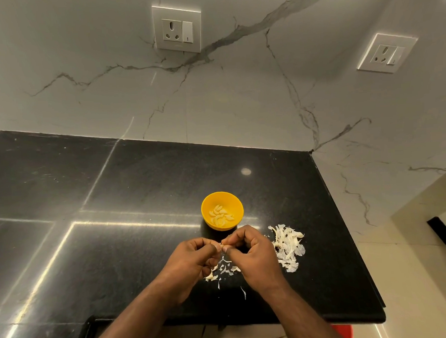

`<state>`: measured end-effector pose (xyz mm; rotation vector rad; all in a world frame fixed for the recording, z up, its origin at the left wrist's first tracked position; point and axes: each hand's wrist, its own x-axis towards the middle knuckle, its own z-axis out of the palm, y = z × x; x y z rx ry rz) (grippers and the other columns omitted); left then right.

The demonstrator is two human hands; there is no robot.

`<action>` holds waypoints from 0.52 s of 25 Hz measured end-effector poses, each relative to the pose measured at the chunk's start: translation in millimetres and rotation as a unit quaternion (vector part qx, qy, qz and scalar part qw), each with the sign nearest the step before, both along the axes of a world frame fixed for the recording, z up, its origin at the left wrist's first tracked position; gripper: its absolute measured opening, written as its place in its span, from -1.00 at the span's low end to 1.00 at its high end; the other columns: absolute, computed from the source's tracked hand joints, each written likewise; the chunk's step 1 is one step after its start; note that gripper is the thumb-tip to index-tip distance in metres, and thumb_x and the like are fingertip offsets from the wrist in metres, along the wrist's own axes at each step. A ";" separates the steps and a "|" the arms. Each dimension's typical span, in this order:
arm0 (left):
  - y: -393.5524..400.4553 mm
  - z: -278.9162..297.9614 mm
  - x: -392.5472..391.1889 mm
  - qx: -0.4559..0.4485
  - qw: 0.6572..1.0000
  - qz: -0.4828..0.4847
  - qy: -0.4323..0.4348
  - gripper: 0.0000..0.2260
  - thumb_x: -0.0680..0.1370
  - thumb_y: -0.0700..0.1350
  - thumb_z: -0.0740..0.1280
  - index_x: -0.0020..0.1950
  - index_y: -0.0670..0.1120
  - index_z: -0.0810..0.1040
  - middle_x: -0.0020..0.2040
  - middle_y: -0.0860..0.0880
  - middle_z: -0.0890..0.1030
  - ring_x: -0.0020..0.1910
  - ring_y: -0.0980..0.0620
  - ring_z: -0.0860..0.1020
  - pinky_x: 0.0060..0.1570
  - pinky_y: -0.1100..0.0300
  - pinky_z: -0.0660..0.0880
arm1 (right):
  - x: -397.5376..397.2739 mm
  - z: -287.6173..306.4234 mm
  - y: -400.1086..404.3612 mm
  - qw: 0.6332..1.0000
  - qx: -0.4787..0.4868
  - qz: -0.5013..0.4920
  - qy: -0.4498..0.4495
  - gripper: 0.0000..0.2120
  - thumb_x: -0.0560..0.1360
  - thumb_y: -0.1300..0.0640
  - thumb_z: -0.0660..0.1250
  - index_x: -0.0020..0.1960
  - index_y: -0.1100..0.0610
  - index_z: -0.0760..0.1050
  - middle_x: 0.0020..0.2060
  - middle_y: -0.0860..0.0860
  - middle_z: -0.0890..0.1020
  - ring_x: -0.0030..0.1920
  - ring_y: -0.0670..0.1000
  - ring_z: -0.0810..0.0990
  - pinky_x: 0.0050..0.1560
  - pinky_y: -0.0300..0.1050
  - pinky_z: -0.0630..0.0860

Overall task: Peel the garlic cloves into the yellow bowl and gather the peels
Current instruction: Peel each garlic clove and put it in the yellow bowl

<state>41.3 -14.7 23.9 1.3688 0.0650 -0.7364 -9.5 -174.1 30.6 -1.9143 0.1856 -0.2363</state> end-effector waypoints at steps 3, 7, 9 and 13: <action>-3.1 0.4 -0.1 0.020 1.000 -0.001 -0.018 -0.88 0.60 -0.25 0.32 -0.01 -0.22 0.65 -0.28 -0.07 0.55 -0.31 0.07 0.43 -0.31 0.23 0.34 | 1.3 -0.7 -0.6 1.000 0.000 -0.001 0.008 -0.82 0.43 0.28 0.49 -0.14 0.01 0.60 -0.20 -0.03 0.70 -0.14 -0.02 0.68 -0.03 0.08 0.64; -5.7 1.3 2.5 0.049 0.999 0.002 -0.022 -0.90 0.57 -0.26 0.33 0.00 -0.24 0.64 -0.30 -0.07 0.55 -0.32 0.06 0.43 -0.33 0.23 0.34 | 2.5 0.7 0.9 1.000 -0.016 0.000 -0.002 -0.83 0.42 0.28 0.49 -0.15 0.02 0.60 -0.22 -0.06 0.69 -0.16 -0.02 0.66 -0.07 0.04 0.62; -6.3 1.0 3.3 0.054 0.998 0.004 -0.021 -0.89 0.57 -0.27 0.33 0.01 -0.28 0.63 -0.29 -0.08 0.55 -0.32 0.05 0.44 -0.34 0.22 0.34 | 1.8 0.4 1.9 0.999 -0.038 0.008 -0.013 -0.81 0.42 0.28 0.48 -0.15 0.00 0.59 -0.22 -0.09 0.67 -0.16 -0.02 0.65 -0.09 0.03 0.61; -4.2 -1.4 4.8 0.060 0.998 0.002 -0.017 -0.86 0.58 -0.27 0.32 0.03 -0.31 0.62 -0.26 -0.11 0.55 -0.31 0.05 0.45 -0.32 0.21 0.34 | 1.5 -1.0 1.8 0.998 -0.050 0.015 -0.018 -0.77 0.42 0.28 0.45 -0.17 -0.05 0.56 -0.21 -0.09 0.67 -0.13 -0.02 0.65 -0.07 0.04 0.61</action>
